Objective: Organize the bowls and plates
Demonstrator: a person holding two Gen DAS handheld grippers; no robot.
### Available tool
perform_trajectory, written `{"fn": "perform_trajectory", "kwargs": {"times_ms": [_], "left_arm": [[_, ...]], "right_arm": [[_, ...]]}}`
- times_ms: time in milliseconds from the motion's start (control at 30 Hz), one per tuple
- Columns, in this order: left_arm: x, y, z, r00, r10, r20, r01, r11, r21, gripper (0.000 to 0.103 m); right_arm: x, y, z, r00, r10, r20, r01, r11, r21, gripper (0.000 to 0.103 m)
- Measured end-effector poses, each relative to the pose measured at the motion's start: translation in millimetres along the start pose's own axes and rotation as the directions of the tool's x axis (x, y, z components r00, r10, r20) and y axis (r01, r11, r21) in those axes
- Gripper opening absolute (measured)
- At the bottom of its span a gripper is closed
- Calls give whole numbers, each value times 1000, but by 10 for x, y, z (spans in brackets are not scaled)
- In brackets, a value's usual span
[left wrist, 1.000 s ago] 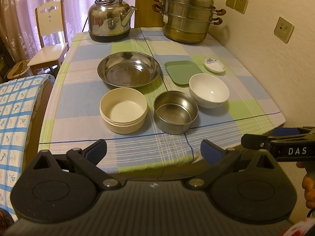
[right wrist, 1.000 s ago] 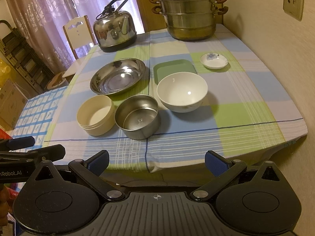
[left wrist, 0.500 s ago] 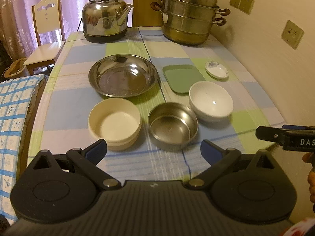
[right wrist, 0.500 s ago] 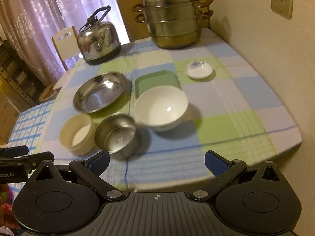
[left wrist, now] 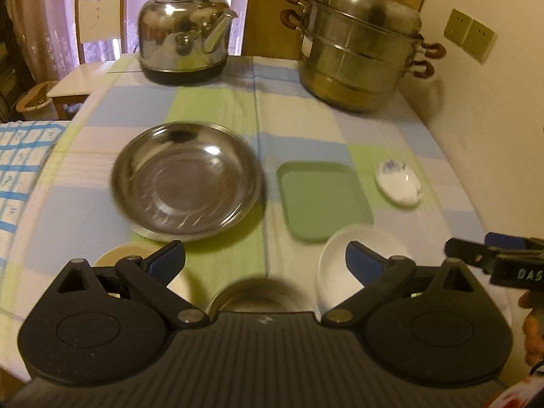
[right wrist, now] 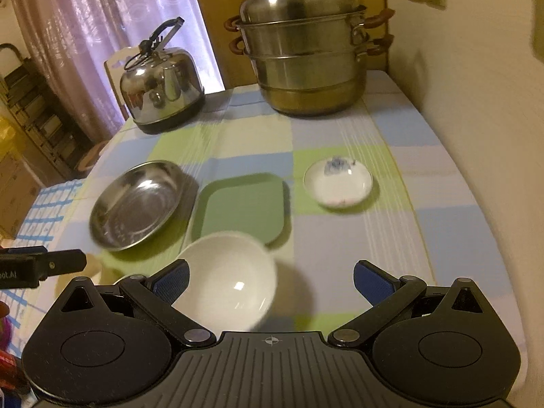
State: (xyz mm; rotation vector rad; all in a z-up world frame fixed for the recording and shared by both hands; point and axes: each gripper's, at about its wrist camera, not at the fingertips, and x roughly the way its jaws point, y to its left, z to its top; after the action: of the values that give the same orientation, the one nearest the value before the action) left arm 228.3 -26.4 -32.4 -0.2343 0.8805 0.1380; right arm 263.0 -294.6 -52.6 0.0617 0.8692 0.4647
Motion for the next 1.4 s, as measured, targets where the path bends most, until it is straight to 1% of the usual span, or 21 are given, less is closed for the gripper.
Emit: {"fn": "perform_trajectory", "kwargs": {"times_ms": [67, 133, 200, 267, 333, 400, 433, 500, 567, 633, 700, 733, 767, 833, 900, 1033, 1100, 1133, 1200, 1400], "left_arm": [[196, -66, 106, 1000, 8, -15, -9, 1000, -4, 96], [385, -122, 195, 1000, 1, -24, -2, 1000, -9, 95], [572, -167, 273, 999, -7, -46, 6, 1000, -14, 90], [738, -196, 325, 998, -13, -63, 11, 1000, -18, 90], [907, -240, 381, 997, -10, -81, 9, 1000, -12, 87], [1061, -276, 416, 995, -6, -99, 6, 1000, -1, 79], [1132, -290, 429, 994, -5, -111, 6, 1000, 2, 77], [1258, -304, 449, 990, -5, -138, 6, 1000, 3, 68], [1363, -310, 462, 987, -13, -161, 13, 1000, 4, 60], [1471, -316, 466, 983, -13, -185, 15, 1000, 7, 56], [1551, -321, 459, 978, -10, -207, 13, 1000, 13, 42], [1598, -319, 458, 976, -11, -217, 14, 1000, 11, 39], [1642, -310, 455, 973, -16, -229, 17, 1000, 4, 33], [1702, -301, 455, 971, -13, -240, 12, 1000, -5, 31], [1741, -305, 453, 970, -7, -243, 6, 1000, -5, 31], [1802, -318, 465, 969, 0, -249, -2, 1000, -8, 28], [1831, -324, 467, 967, 3, -254, -6, 1000, -13, 23], [1846, -324, 467, 967, 6, -256, -11, 1000, -15, 22], [1873, -318, 465, 966, 14, -260, -19, 1000, -18, 19], [1937, -322, 471, 965, 36, -259, -43, 999, -21, 11]], "right_arm": [[177, -106, 122, 1000, 13, -11, -13, 1000, -11, 102], [316, -180, 225, 1000, 26, -17, -27, 999, -18, 101], [488, -246, 334, 999, 45, -30, -46, 999, -28, 91], [639, -308, 415, 998, 54, -44, -56, 998, -30, 85], [777, -361, 459, 996, 67, -51, -69, 997, -30, 79], [934, -407, 490, 994, 80, -73, -82, 996, -30, 72], [1005, -418, 507, 993, 86, -84, -89, 996, -32, 69], [1165, -441, 532, 989, 94, -116, -99, 994, -37, 62], [1296, -454, 547, 984, 109, -140, -115, 993, -36, 57], [1406, -462, 564, 981, 117, -158, -124, 992, -36, 53], [1485, -453, 584, 978, 125, -168, -133, 991, -36, 49], [1515, -445, 593, 977, 127, -173, -135, 990, -36, 48], [1556, -439, 601, 975, 131, -178, -140, 990, -36, 45], [1621, -430, 607, 972, 137, -189, -146, 989, -34, 40], [1681, -420, 612, 969, 148, -196, -157, 987, -31, 33], [1779, -405, 615, 967, 145, -209, -154, 988, -30, 30], [1817, -416, 609, 965, 149, -214, -157, 987, -21, 29], [1825, -420, 603, 964, 152, -216, -159, 987, -17, 27], [1855, -424, 593, 962, 154, -224, -161, 987, -12, 20], [1917, -462, 575, 958, 153, -242, -156, 988, 8, 7]]}}
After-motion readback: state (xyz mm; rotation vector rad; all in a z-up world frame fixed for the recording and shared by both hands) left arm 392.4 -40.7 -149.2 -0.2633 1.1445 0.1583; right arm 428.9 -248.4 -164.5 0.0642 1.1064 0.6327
